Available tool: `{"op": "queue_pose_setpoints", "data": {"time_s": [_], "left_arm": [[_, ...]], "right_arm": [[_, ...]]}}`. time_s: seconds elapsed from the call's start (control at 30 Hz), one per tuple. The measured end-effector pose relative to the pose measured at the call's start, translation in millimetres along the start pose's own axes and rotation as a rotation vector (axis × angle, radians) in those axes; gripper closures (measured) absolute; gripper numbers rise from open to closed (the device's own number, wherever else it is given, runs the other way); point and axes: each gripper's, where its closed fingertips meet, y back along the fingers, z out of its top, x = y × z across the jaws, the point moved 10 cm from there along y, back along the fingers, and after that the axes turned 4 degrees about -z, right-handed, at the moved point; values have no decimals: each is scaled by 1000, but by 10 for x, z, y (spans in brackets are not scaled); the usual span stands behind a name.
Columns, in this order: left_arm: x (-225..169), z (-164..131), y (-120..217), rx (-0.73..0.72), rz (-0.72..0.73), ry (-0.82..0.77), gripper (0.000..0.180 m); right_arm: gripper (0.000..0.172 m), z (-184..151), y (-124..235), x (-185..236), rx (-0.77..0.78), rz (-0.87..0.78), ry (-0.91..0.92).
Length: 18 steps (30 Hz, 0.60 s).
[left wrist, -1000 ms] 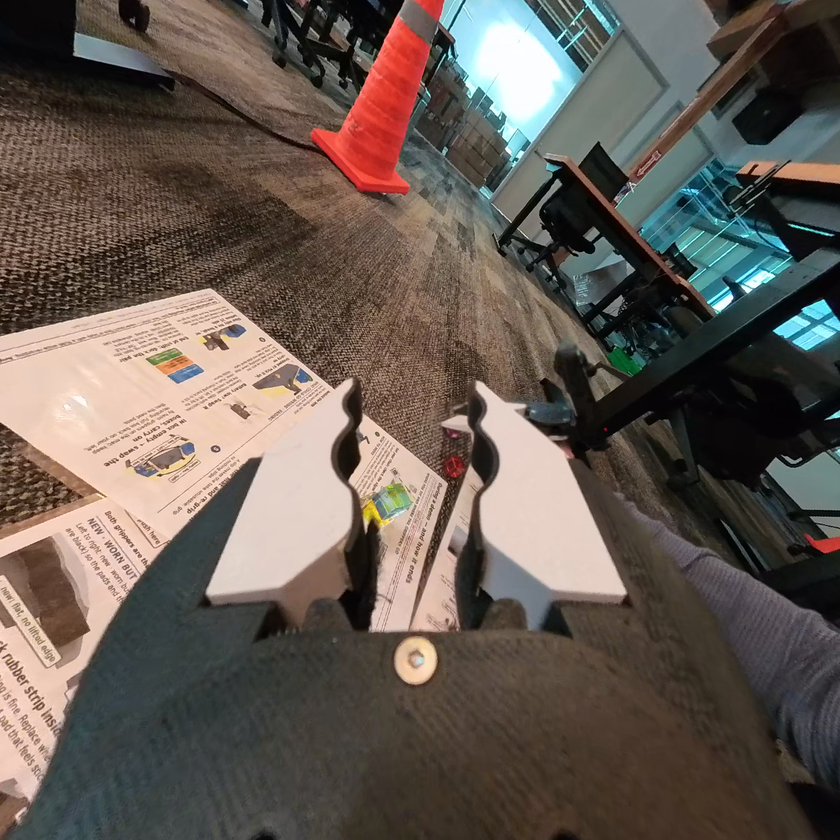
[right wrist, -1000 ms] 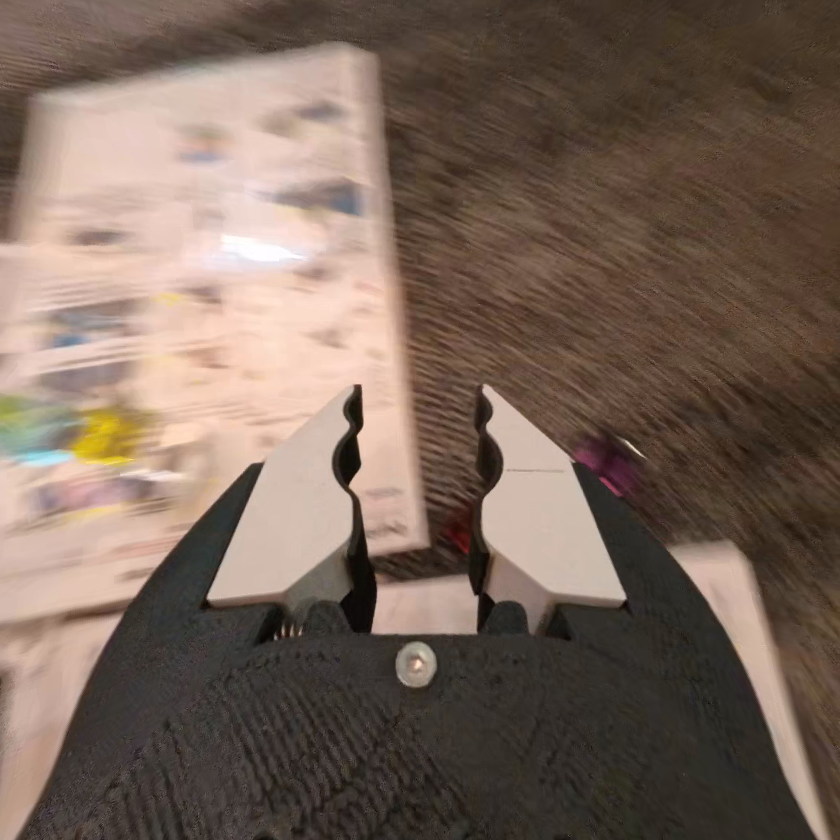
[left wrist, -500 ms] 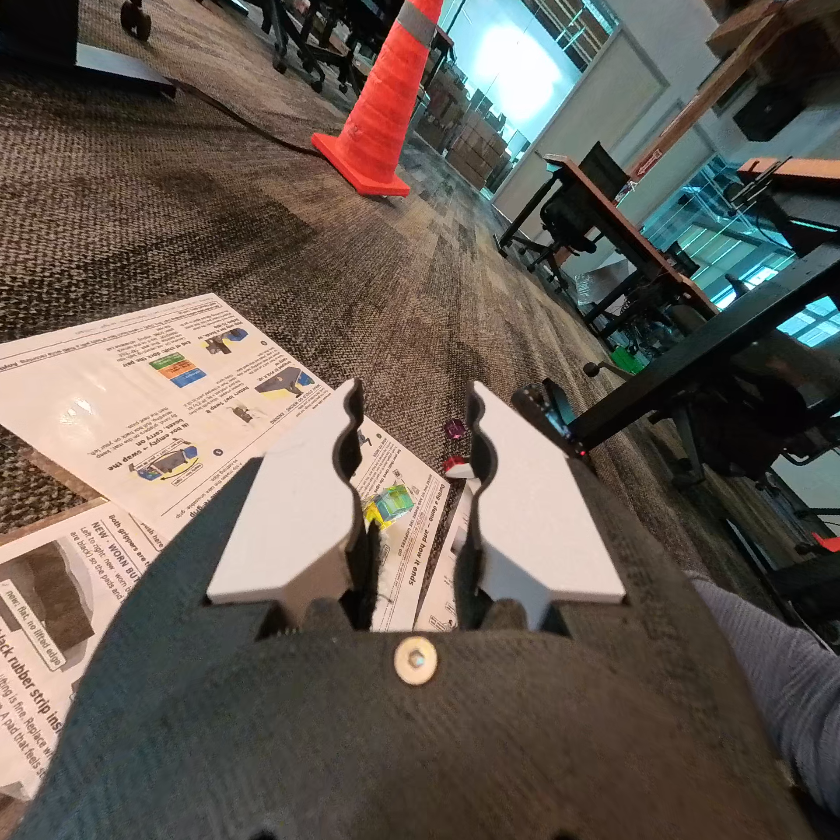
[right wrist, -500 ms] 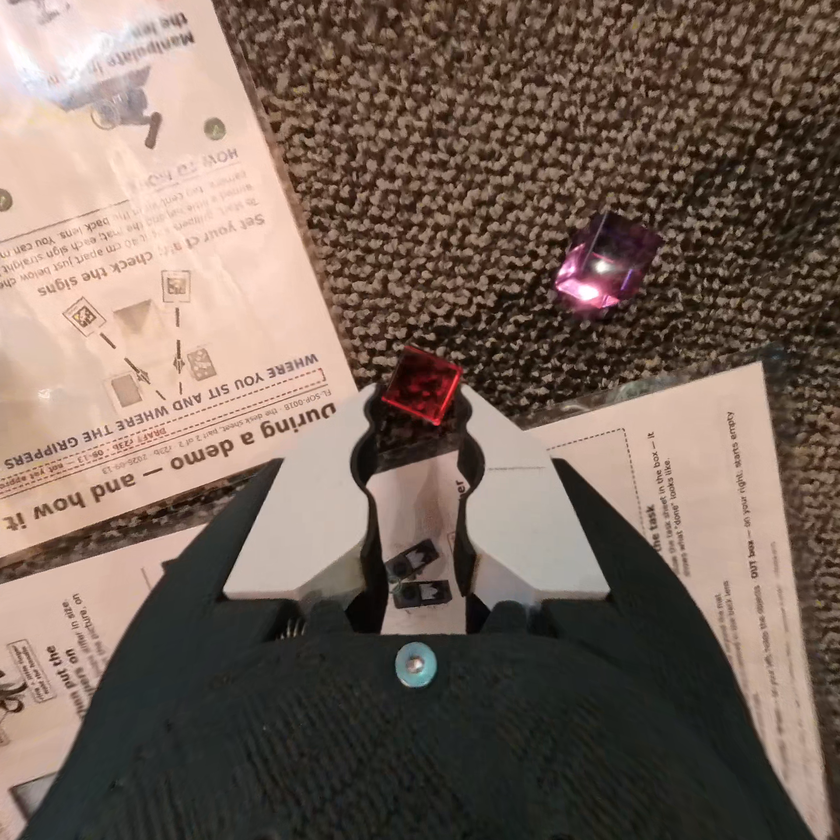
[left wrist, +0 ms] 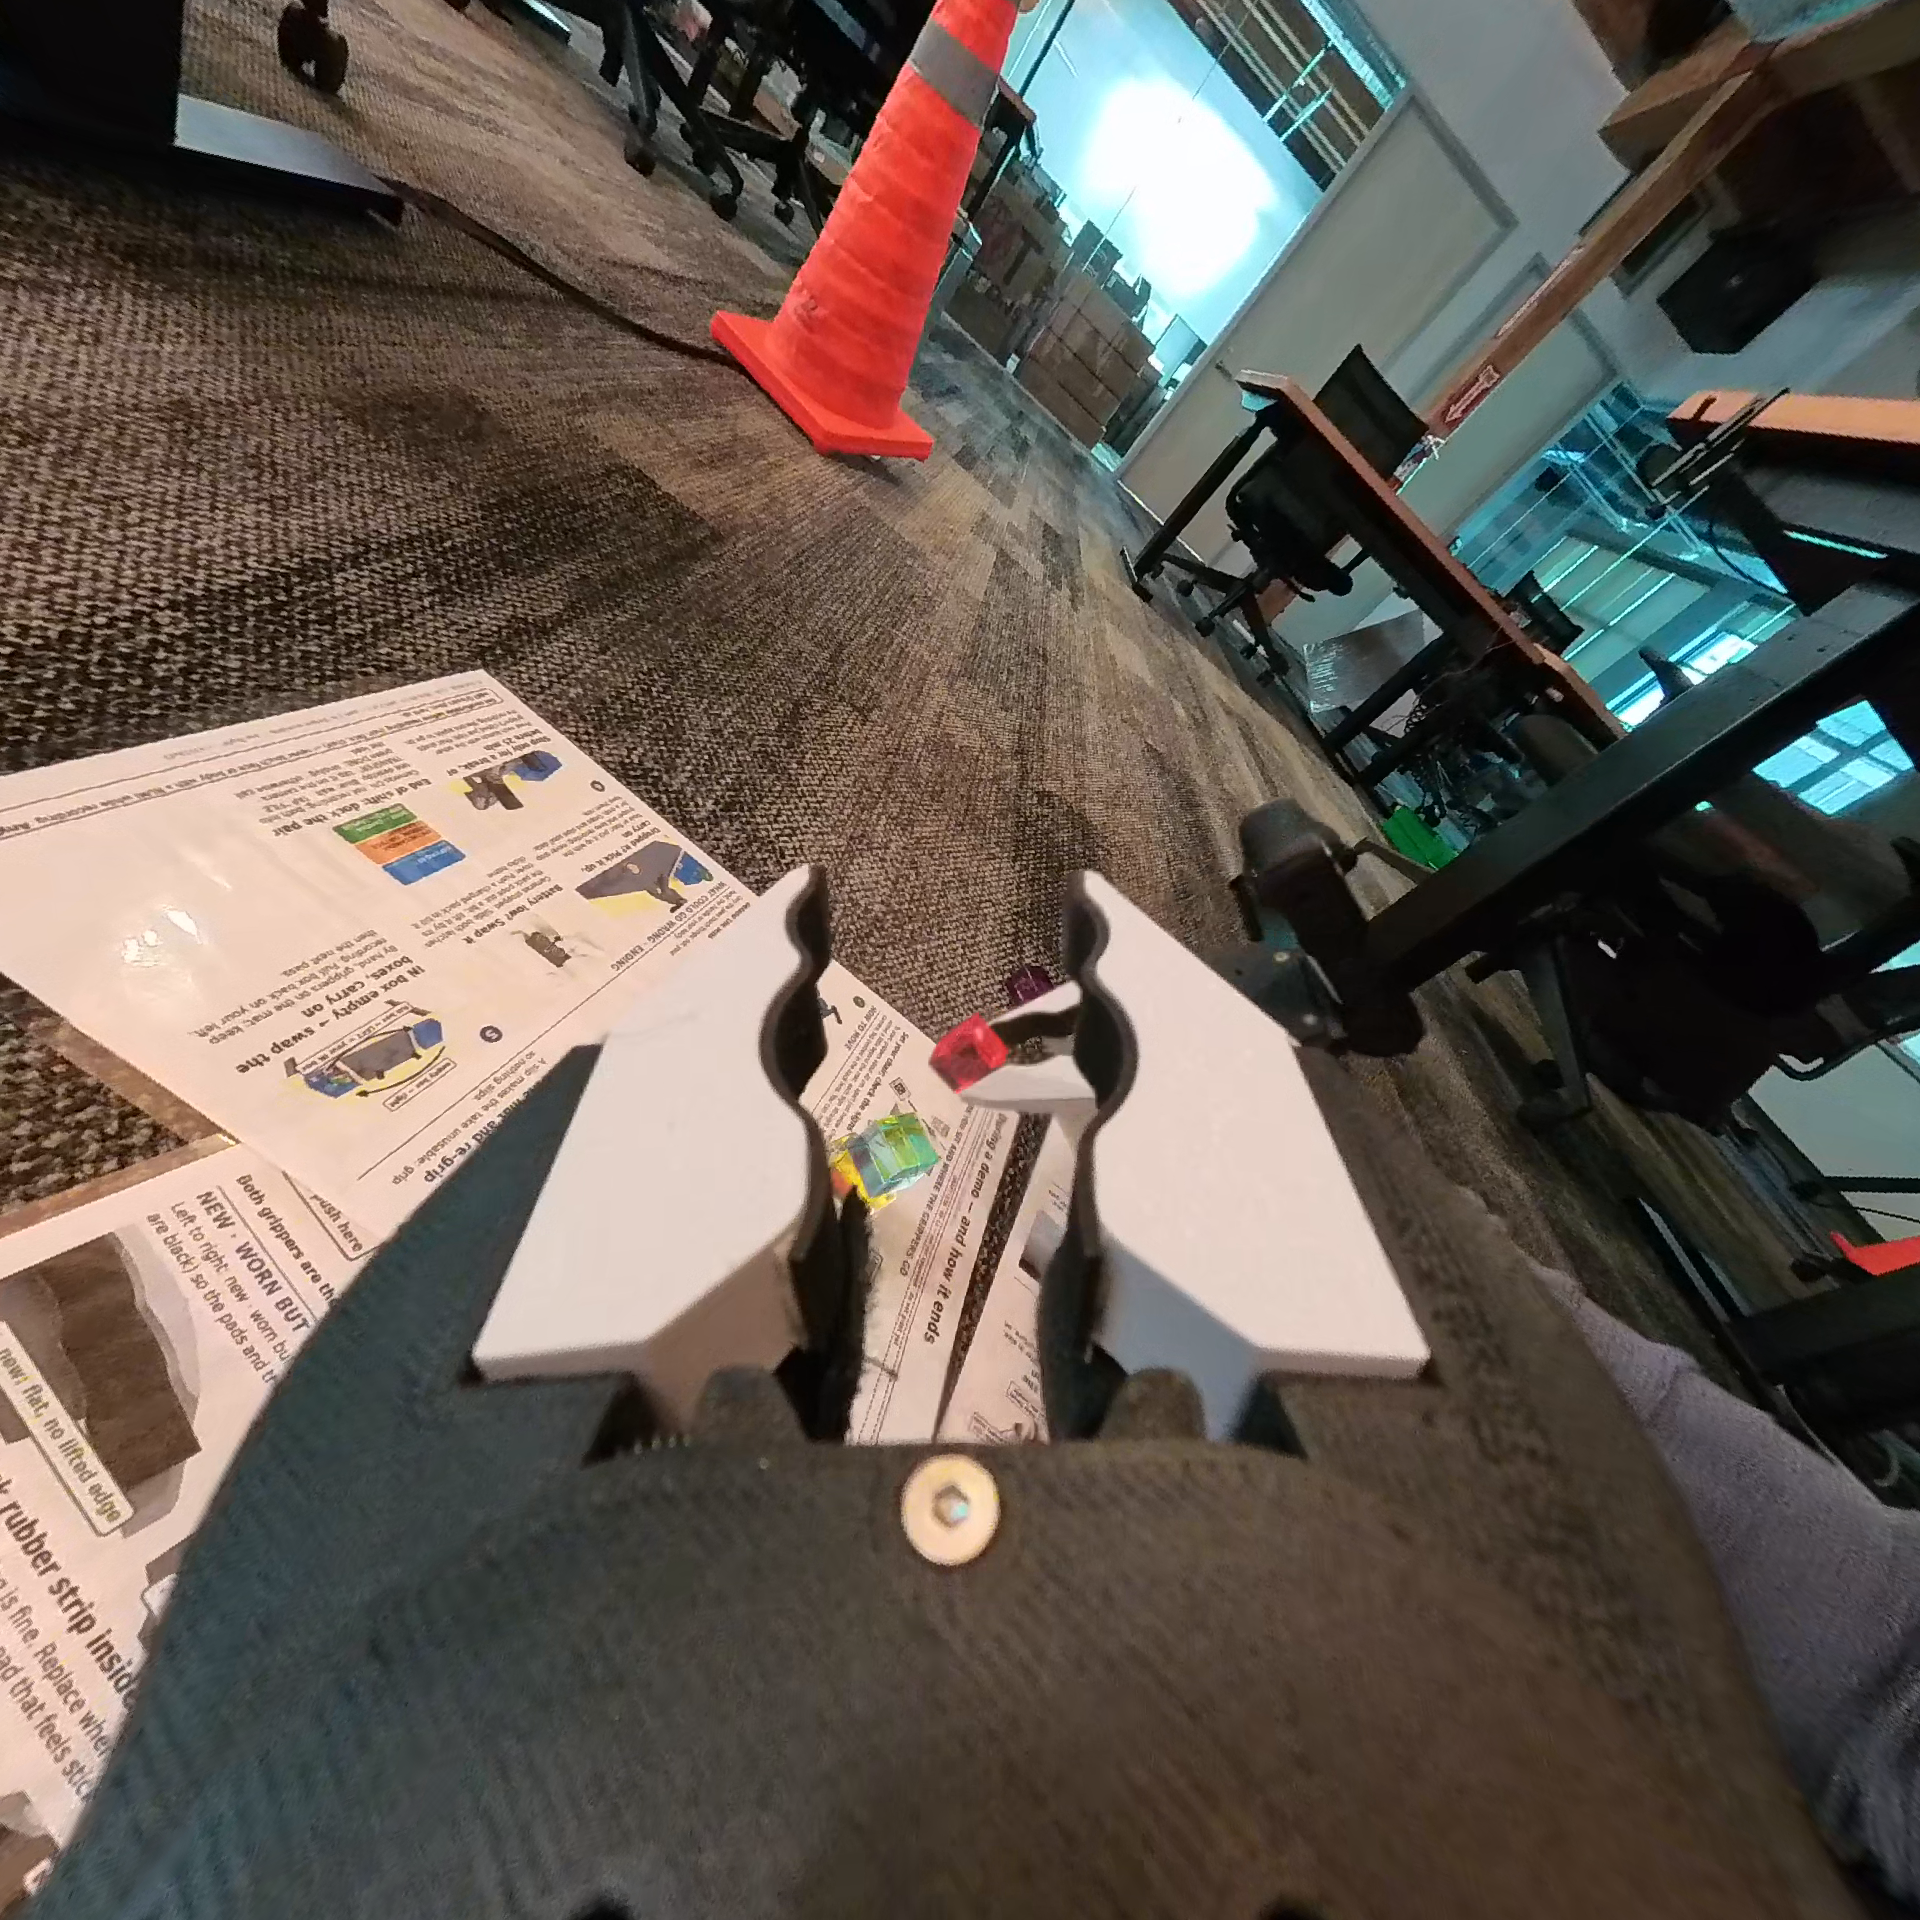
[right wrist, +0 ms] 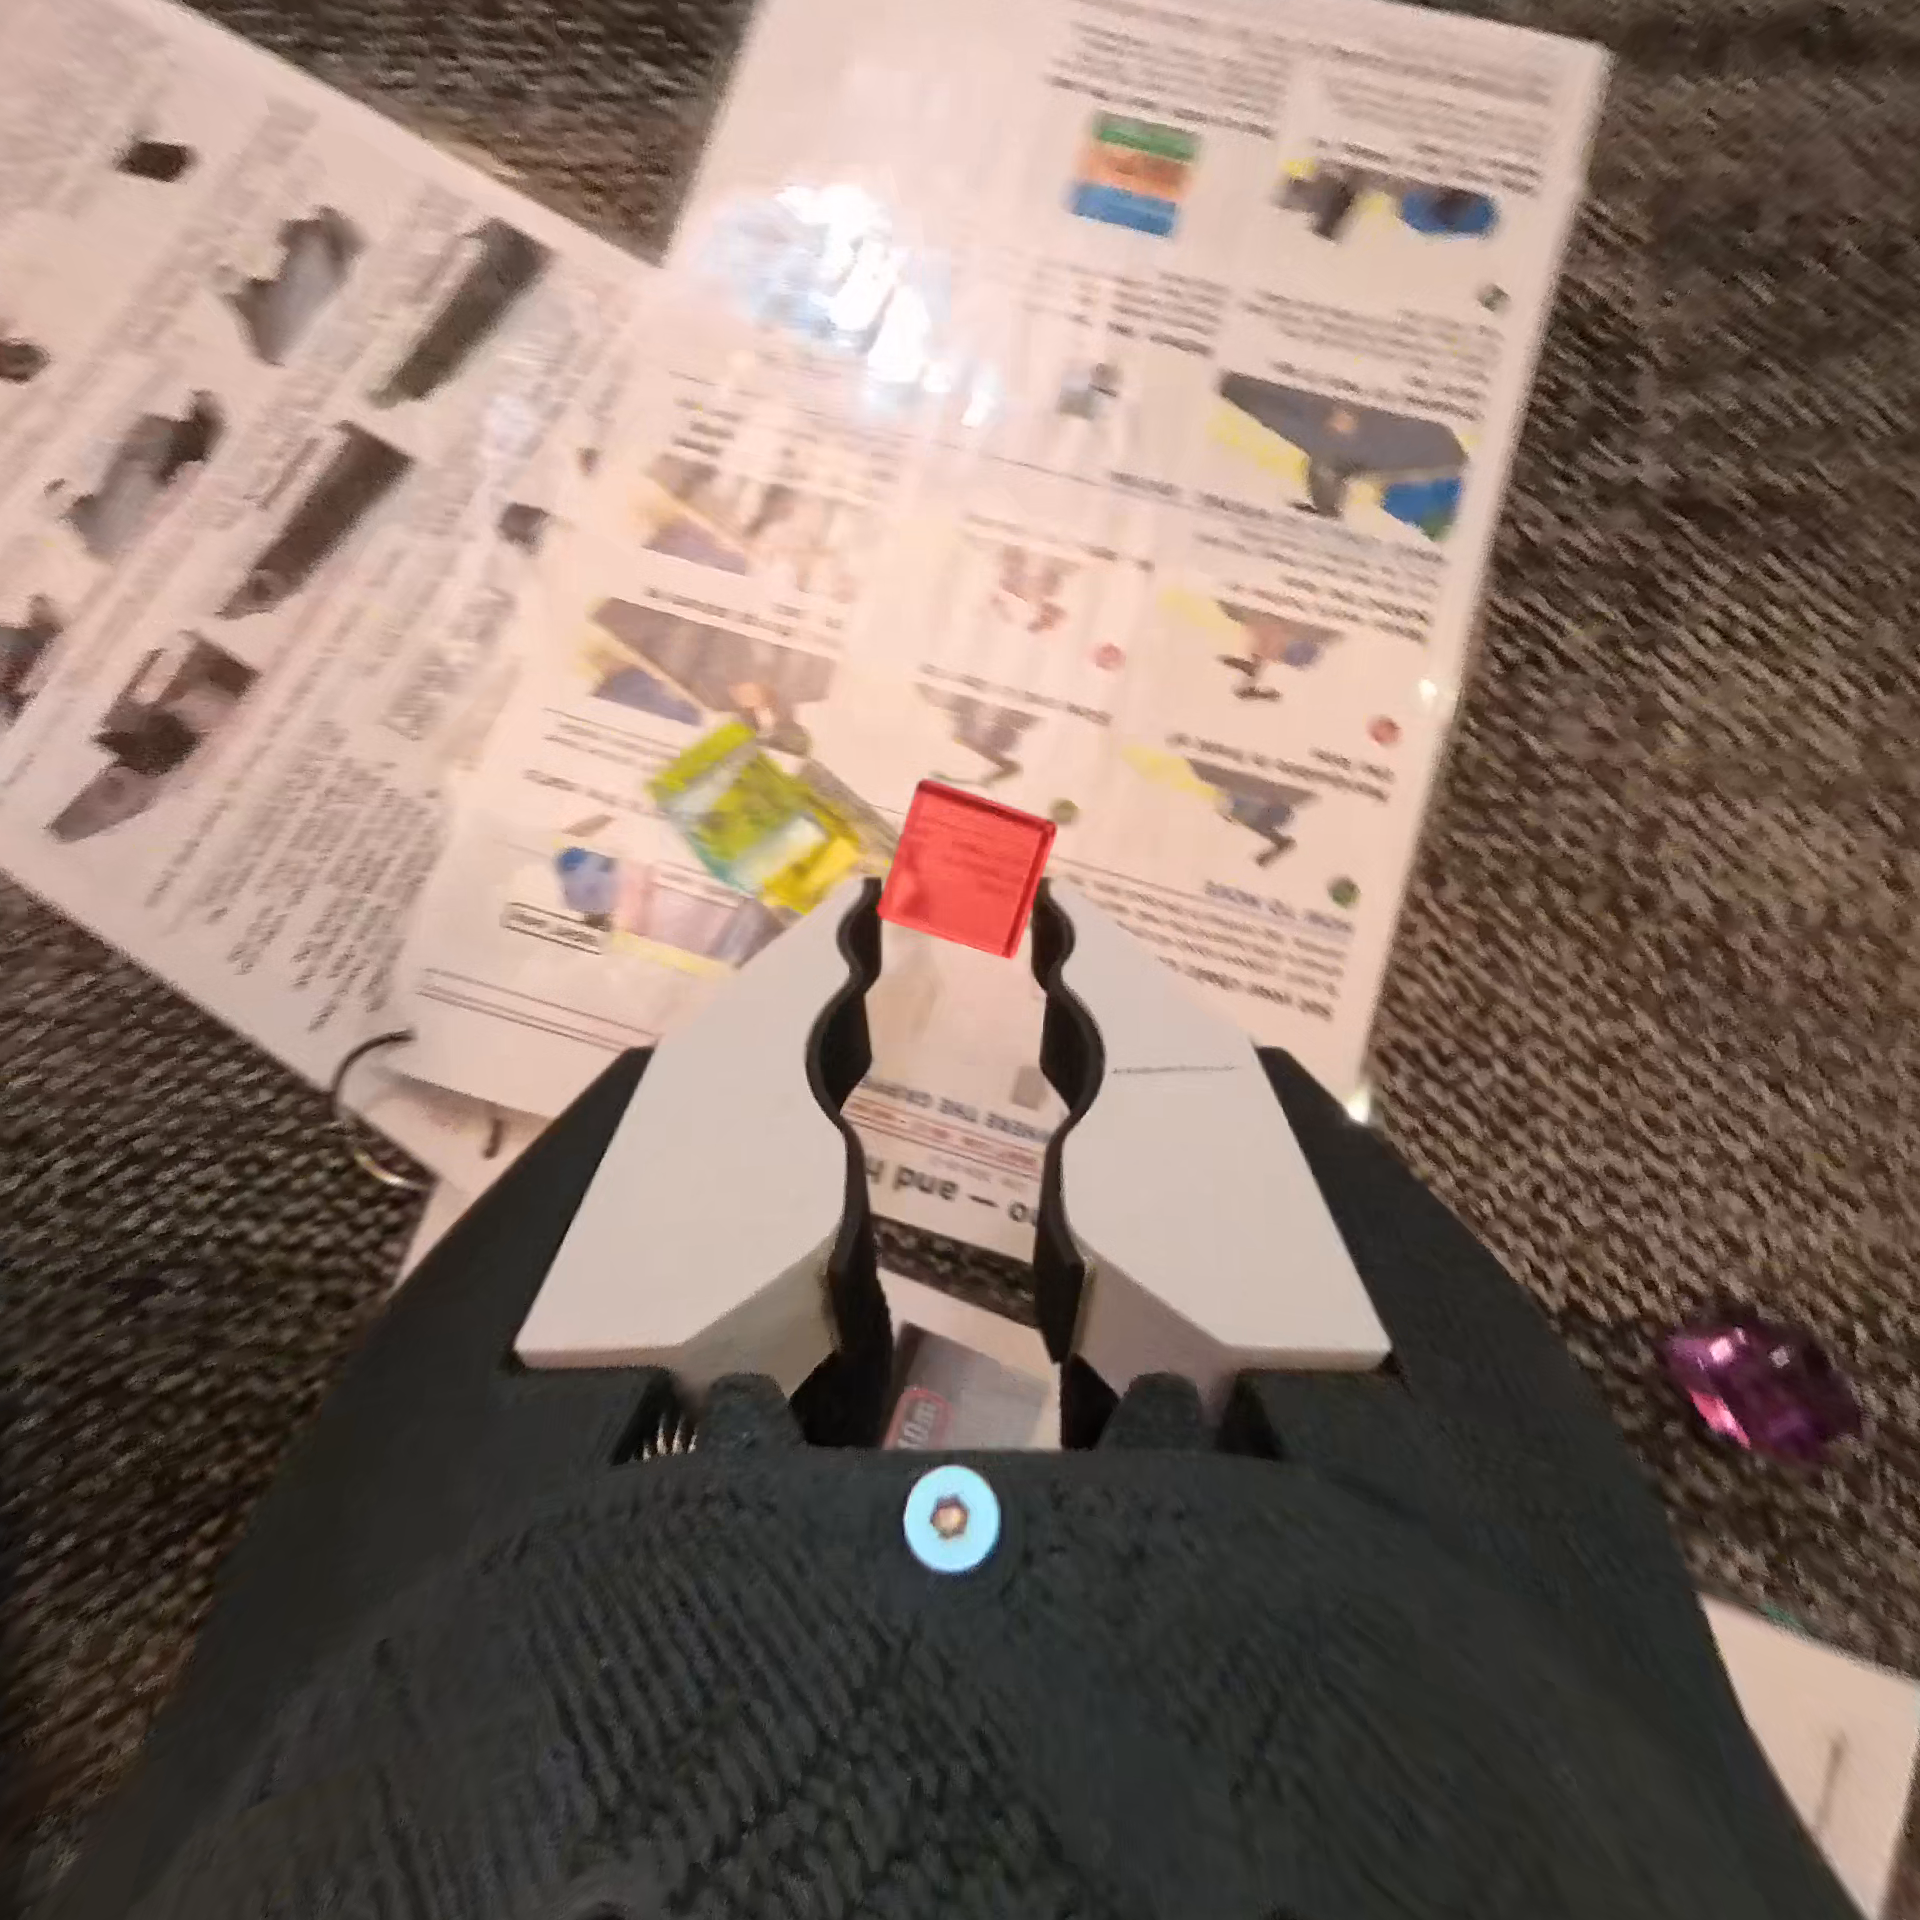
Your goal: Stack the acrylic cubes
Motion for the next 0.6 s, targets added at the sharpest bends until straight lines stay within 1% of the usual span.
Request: {"op": "queue_pose_setpoints", "data": {"time_s": [0.1,0.2,0.43,0.6], "left_arm": [[-1,5,5,-3,-1,2,136],[-3,13,8,-6,-4,4,136],[3,18,11,-10,-6,11,136],[4,21,12,-11,-8,13,136]], "right_arm": [[145,132,-10,171,5,67,61],[145,194,-21,269,21,107,86],[145,249,-79,375,84,74,144],[143,236,-115,391,104,70,146]]}}
